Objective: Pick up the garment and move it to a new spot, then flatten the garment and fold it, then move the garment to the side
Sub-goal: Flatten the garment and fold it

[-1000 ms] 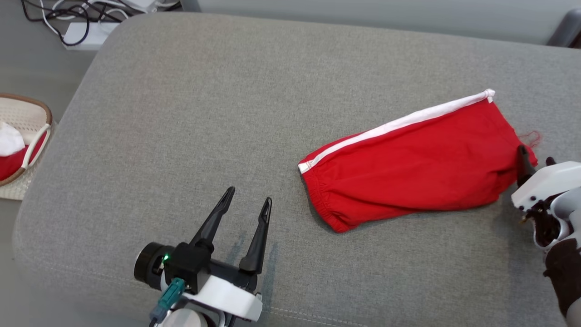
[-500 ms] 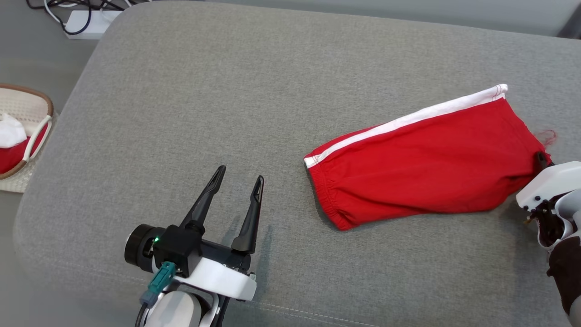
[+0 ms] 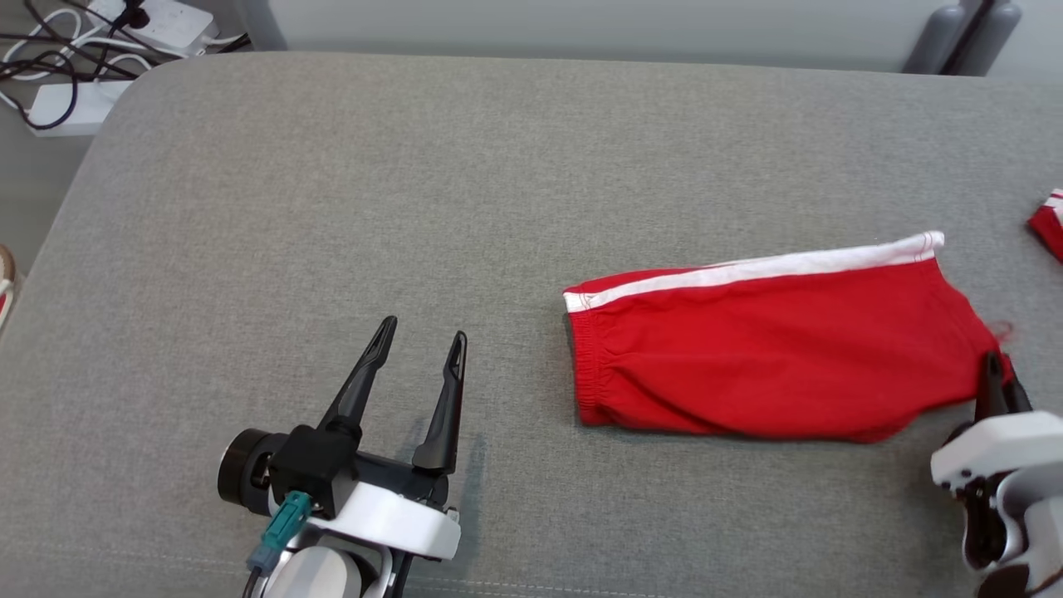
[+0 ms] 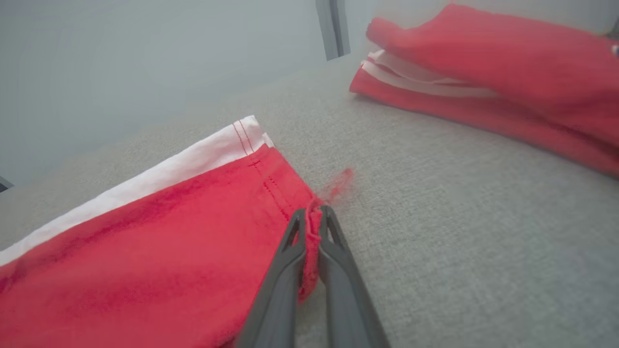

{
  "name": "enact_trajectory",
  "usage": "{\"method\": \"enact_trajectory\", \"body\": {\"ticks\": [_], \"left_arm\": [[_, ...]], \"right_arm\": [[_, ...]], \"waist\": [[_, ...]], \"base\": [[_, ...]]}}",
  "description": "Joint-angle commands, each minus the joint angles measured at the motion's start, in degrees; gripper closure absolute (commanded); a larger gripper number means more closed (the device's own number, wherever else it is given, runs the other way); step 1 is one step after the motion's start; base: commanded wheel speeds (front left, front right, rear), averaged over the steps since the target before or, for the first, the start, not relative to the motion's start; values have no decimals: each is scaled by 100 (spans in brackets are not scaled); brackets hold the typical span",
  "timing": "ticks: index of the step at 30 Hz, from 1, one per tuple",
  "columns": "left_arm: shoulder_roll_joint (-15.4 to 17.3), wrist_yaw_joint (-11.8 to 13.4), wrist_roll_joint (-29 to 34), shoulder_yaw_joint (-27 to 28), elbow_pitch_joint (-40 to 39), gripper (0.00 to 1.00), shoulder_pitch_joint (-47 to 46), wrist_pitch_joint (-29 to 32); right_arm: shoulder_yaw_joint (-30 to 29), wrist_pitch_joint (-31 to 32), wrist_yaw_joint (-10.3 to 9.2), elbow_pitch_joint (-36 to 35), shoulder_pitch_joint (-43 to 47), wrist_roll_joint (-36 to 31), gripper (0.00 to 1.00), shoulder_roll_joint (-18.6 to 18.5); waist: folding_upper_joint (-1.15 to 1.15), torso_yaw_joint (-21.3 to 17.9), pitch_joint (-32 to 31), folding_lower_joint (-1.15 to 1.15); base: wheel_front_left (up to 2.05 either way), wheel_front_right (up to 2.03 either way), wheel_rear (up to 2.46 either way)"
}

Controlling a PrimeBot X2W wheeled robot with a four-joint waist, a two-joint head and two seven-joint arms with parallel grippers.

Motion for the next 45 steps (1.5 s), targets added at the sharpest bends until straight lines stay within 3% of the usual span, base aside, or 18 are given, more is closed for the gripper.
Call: {"method": "enact_trajectory", "body": {"ticks": [1,8,24,36,45], "left_arm": [[18,35,-64,206,-167,0,-39,-59],[18,25,-79,212,-164,0,32,-59],[18,5,-102,110,-61,0,41,-59],[18,30,-162,4,-8,0,150,-59],[18,63,-166,-56,13,0,230,-59]], "right_arm": [[-127,-76,17,-452,272,-267,100,152],[-586,-77,17,-960,747,-739,100,416],[-443,-77,17,-750,764,-590,100,427],[888,-77,17,-1835,847,48,100,428],[2420,-77,17,-2080,777,455,100,428]], "waist": [[0,-93,-68,0],[0,-293,-162,0],[0,-345,-305,0],[0,16,-569,0],[0,354,-700,0]], "base": [[0,0,0],[0,0,0],[0,0,0],[0,0,0],[0,0,0]]}}
